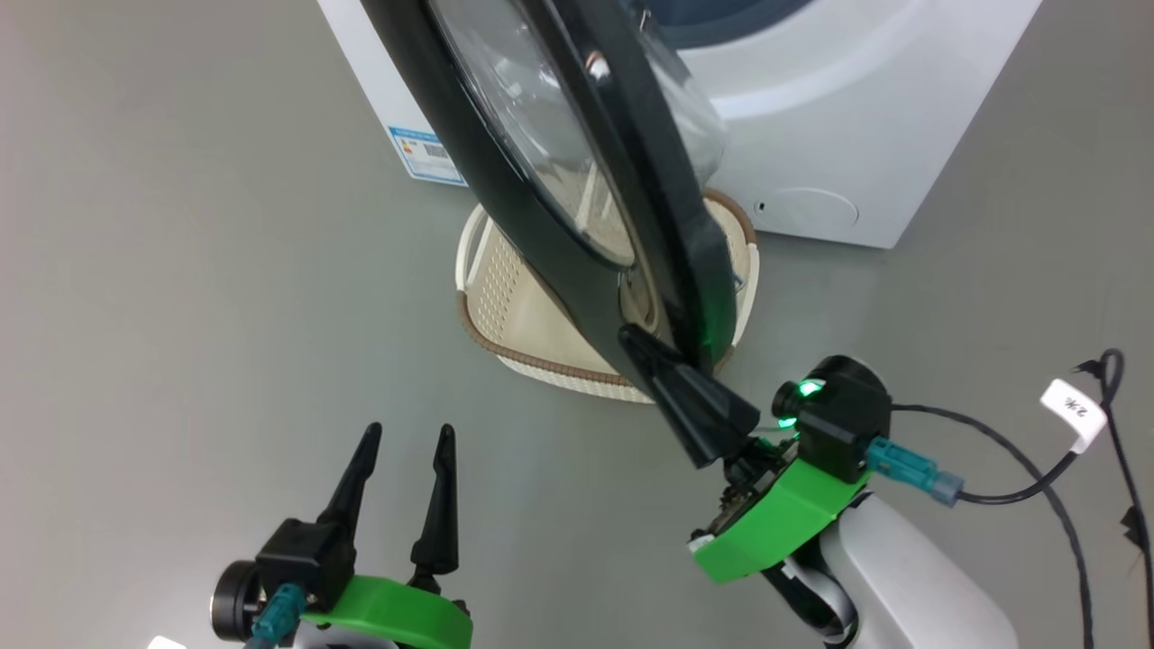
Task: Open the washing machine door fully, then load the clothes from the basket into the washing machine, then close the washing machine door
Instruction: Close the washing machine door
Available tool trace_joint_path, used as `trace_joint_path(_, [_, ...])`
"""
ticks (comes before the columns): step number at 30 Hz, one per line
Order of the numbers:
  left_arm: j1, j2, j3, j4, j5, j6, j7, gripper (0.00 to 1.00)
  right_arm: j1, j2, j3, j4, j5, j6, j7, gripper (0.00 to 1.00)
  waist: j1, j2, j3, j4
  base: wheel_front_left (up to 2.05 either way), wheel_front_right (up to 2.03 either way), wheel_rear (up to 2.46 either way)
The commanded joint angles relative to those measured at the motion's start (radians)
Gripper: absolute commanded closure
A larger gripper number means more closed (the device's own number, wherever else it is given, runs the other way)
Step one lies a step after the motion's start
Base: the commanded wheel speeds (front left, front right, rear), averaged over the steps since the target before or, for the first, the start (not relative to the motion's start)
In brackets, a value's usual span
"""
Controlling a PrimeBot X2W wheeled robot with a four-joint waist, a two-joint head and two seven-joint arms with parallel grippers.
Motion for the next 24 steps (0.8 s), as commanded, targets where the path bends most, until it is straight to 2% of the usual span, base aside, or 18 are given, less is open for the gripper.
trace_joint_path(1, [-0.027, 0.007, 0.025, -0.028, -0.003, 0.009, -0.010, 0.00, -0.022, 0.008, 0.000, -0.029, -0.003, 0.001, -0.005, 1.00, 0.0000, 0.0000, 0.018, -0.009, 0.00, 0.00, 0.00])
trace_joint_path(17, [-0.058, 0.007, -0.008, -0.059, -0.020, 0.050, -0.010, 0.00, -0.106, -0.035, -0.080, -0.080, 0.005, 0.001, -0.005, 1.00, 0.0000, 0.0000, 0.143, -0.056, 0.00, 0.00, 0.00])
trace_joint_path(24, [-0.097, 0.007, -0.050, -0.083, -0.038, 0.063, -0.010, 0.00, -0.158, -0.060, -0.128, -0.101, 0.015, 0.001, -0.005, 1.00, 0.0000, 0.0000, 0.209, -0.067, 0.00, 0.00, 0.00])
